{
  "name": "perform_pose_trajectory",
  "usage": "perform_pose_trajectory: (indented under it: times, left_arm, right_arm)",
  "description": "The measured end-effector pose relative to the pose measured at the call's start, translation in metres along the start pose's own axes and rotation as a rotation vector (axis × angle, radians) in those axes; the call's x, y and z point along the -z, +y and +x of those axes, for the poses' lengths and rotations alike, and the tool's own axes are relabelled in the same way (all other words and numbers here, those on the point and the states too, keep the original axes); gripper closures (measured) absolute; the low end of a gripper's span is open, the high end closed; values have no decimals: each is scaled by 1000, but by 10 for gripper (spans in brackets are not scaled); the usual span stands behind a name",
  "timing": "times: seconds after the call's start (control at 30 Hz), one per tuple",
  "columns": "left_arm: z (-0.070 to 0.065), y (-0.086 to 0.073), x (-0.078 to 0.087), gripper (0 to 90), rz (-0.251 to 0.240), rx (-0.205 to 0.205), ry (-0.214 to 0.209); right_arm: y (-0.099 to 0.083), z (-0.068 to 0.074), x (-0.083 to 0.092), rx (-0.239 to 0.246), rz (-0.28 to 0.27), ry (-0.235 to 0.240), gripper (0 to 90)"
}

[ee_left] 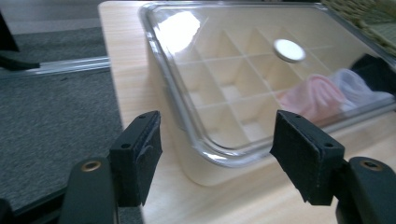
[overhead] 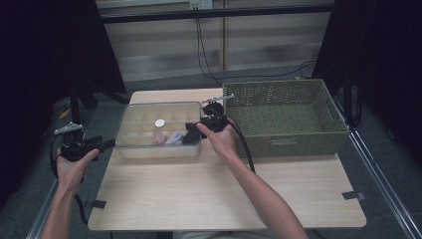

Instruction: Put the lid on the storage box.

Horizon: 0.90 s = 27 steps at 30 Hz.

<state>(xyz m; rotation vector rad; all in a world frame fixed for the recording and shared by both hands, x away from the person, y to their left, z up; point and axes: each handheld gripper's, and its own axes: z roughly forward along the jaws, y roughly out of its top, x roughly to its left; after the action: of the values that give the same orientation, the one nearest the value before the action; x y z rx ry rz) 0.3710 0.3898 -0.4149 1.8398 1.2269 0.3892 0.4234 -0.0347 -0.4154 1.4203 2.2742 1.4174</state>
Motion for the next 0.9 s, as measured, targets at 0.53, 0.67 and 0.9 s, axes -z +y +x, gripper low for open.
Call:
perform_pose_trajectory:
  times: [0.53, 0.67, 0.9]
  left_arm:
    - [-52, -26, 8, 319, -27, -23, -52]
    - [-61, -30, 8, 313, -18, -38, -57]
    - [-77, -37, 13, 307, -23, -52, -76]
  right_arm:
    - [-20, 2, 39, 48, -54, 40, 300]
    - [-24, 4, 49, 67, -64, 41, 300]
    - [-38, 2, 78, 84, -83, 43, 270]
